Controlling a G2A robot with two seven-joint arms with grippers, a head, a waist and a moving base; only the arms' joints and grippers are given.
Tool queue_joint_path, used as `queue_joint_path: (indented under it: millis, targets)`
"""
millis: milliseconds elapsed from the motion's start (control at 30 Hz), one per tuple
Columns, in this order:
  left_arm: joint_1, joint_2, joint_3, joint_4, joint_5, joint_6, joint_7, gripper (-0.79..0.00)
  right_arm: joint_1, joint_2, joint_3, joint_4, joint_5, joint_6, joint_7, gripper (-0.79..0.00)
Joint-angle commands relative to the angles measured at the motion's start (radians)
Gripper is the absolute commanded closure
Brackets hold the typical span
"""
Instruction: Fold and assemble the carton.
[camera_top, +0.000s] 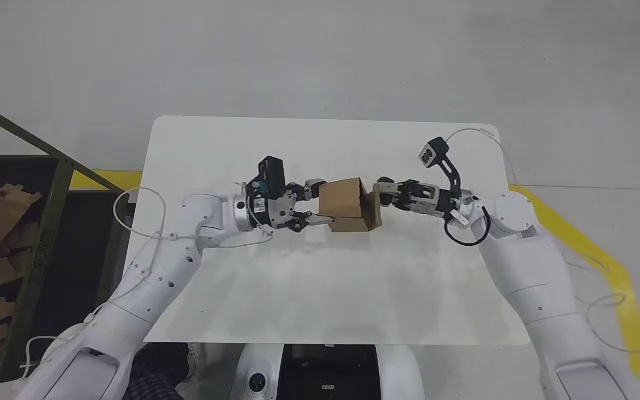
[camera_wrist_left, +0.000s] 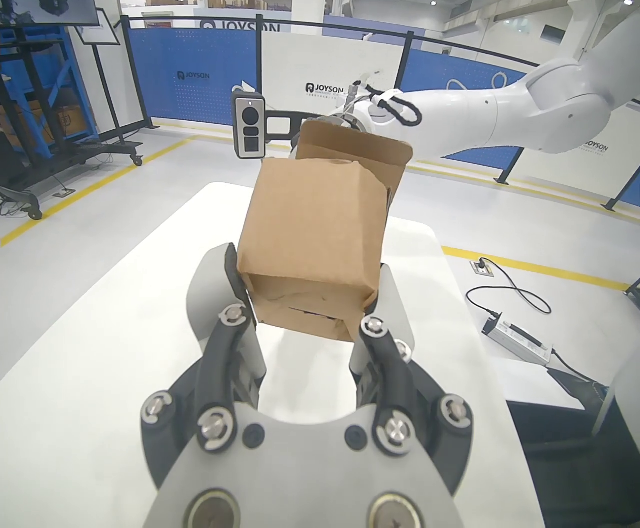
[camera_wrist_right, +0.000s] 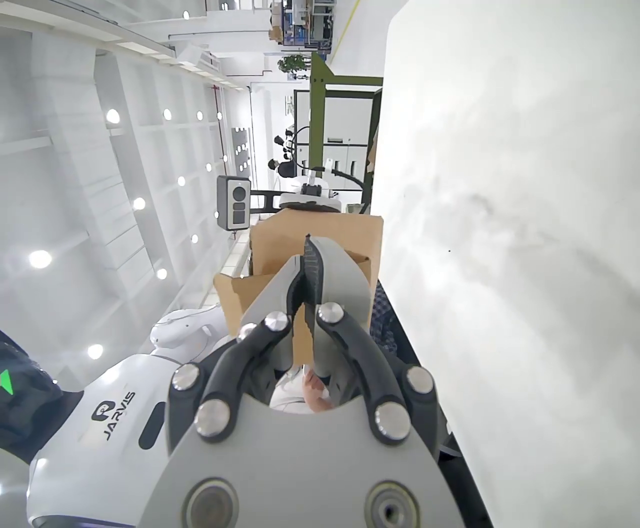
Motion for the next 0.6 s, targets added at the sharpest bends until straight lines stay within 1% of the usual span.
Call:
queue_joint_path:
  millis: [0, 167, 567]
  targets:
    - [0.0, -0.001, 0.0, 0.003, 0.011, 0.005, 0.006, -0.249, 0.003, -0.001, -0.004, 0.003, -0.003, 0.001, -0.003, 0.0]
    - [-0.001, -0.003, -0.003, 0.01, 0.034, 0.012, 0.015, -0.249, 0.01, 0.001, 0.0, 0.007, -0.009, -0.001, -0.003, 0.0]
    - [-0.014, -0.012, 0.008, 0.042, 0.139, 0.078, 0.029, -0.256, -0.012, 0.008, 0.006, -0.029, -0.021, 0.024, 0.013, 0.0]
